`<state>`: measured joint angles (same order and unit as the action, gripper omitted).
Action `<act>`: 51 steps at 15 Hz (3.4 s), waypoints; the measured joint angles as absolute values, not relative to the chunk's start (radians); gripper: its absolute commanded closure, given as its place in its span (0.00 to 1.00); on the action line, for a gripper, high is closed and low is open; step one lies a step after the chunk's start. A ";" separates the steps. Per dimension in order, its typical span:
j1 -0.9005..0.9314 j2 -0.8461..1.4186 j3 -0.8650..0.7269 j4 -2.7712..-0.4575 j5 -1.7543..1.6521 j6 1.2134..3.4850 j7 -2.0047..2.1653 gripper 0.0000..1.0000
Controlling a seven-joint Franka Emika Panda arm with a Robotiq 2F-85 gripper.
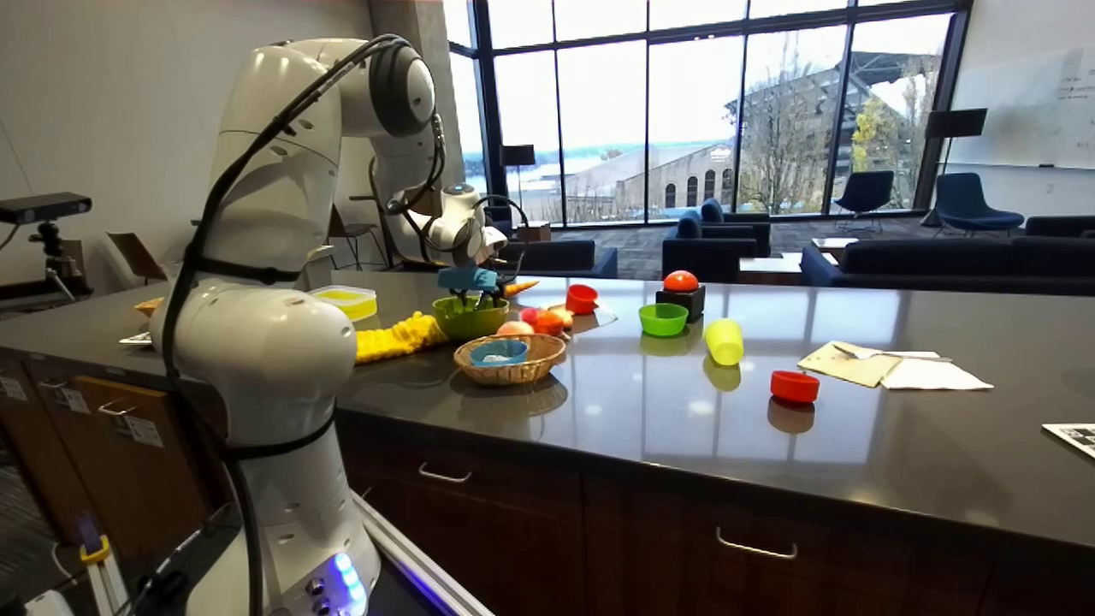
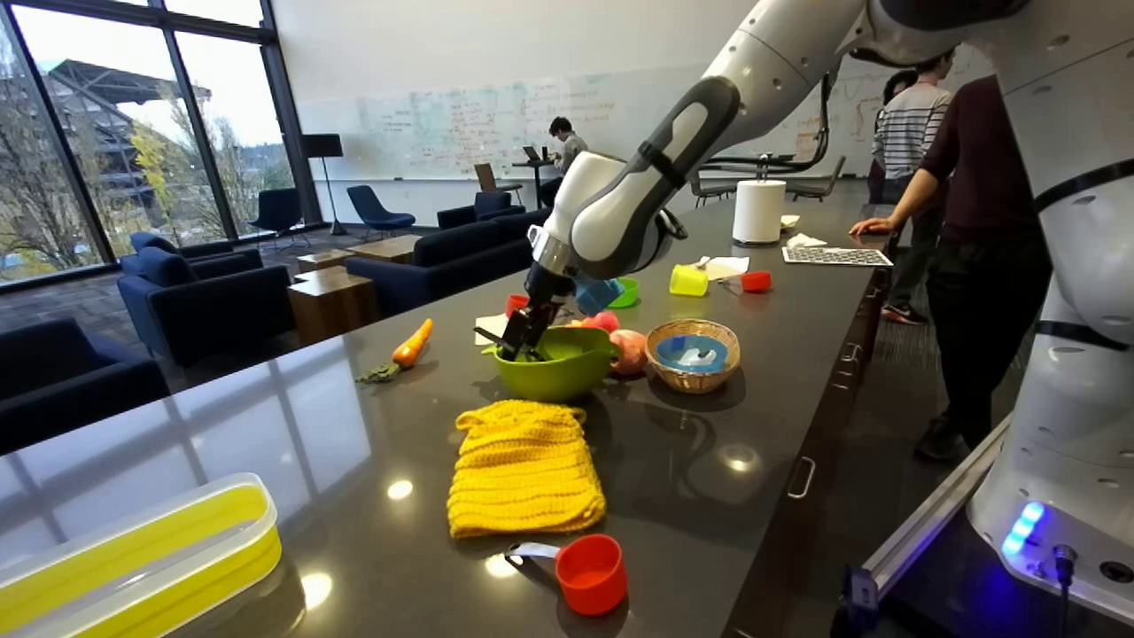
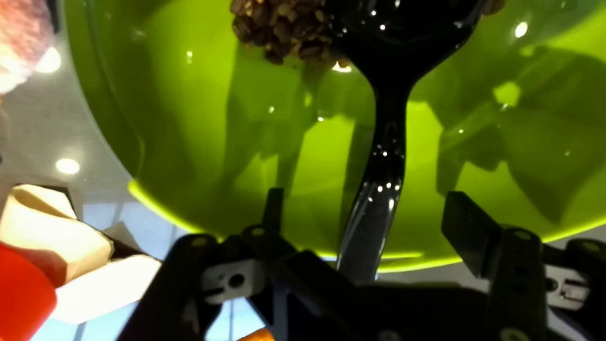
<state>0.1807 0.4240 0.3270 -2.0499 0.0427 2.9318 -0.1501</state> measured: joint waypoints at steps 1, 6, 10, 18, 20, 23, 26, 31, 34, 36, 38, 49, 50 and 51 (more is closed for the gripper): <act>0.181 0.428 0.327 -2.044 0.043 2.927 -0.150 0.54; 0.181 0.433 0.332 -2.027 0.043 2.911 -0.150 0.93; 0.181 0.433 0.337 -2.027 0.043 2.909 -0.150 0.94; 0.091 0.440 0.481 -2.043 0.101 2.943 -0.284 0.94; -0.021 0.446 0.623 -2.070 0.191 2.963 -0.414 0.94; -0.217 0.455 0.845 -2.112 0.313 2.965 -0.622 0.94; -0.412 0.483 1.030 -2.148 0.369 2.963 -0.773 0.94; -0.579 0.521 1.147 -2.185 0.375 2.958 -0.863 0.94; -0.612 0.550 1.179 -2.192 0.369 2.951 -0.932 0.94; -0.617 0.577 1.186 -2.192 0.311 2.950 -0.940 0.94; -0.613 0.606 1.186 -2.191 0.242 2.947 -0.939 0.94; -0.625 0.658 1.304 -2.062 0.050 2.755 -1.027 0.94; -0.639 0.668 1.323 -2.047 0.051 2.726 -1.051 0.94; -0.654 0.682 1.339 -2.034 0.055 2.699 -1.078 0.94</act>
